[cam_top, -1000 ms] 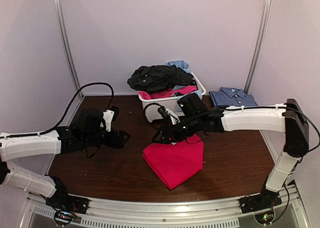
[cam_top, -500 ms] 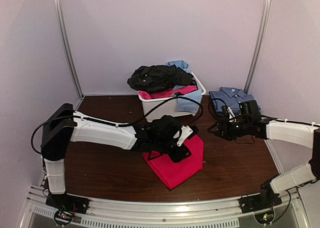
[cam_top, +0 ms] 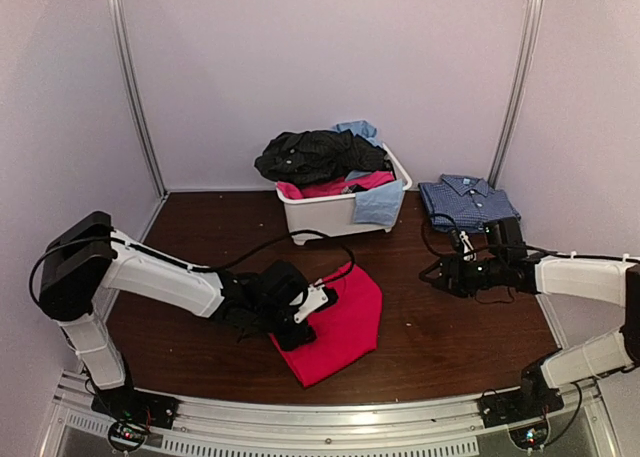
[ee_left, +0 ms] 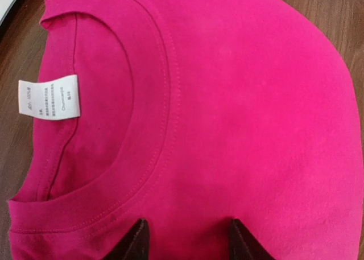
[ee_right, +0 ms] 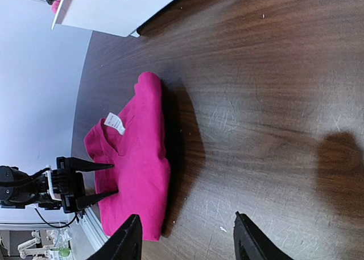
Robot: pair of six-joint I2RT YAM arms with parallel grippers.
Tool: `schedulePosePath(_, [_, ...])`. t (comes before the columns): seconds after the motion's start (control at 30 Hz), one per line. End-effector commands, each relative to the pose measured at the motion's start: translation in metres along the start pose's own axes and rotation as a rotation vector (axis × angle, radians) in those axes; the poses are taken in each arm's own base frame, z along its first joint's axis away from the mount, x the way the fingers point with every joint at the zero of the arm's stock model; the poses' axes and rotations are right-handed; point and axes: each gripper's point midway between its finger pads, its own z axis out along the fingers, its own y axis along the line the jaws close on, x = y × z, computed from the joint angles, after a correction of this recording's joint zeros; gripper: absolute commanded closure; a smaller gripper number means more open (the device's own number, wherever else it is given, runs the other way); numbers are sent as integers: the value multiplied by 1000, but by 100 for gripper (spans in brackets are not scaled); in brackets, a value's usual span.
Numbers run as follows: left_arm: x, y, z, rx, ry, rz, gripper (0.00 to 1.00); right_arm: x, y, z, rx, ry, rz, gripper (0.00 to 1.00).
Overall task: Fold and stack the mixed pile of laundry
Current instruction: Move the square folded T-shirt to the center of the board.
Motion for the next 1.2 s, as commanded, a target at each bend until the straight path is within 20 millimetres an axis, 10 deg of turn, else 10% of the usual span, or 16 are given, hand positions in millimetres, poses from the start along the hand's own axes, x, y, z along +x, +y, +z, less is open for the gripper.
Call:
schedulePosePath(0.0, [-7, 18, -32, -120, -34, 167, 47, 3, 6, -2, -63, -22, 5, 45])
schedulePosePath(0.23, [-96, -52, -41, -122, -147, 396, 40, 10, 1, 1, -73, -18, 19, 46])
schedulePosePath(0.47, [-114, -75, 9, -155, -28, 427, 37, 8, -2, -2, -50, -28, 10, 45])
schedulePosePath(0.73, [-106, -52, 37, -322, 56, 202, 29, 0, -8, -5, -14, -46, 4, 46])
schedulePosePath(0.93, [-89, -45, 38, -344, 92, 85, 52, 2, -13, -5, -1, -31, 14, 45])
schedulePosePath(1.17, [-106, -61, 4, 84, -195, -156, 77, 14, -11, 3, -60, 6, 19, 43])
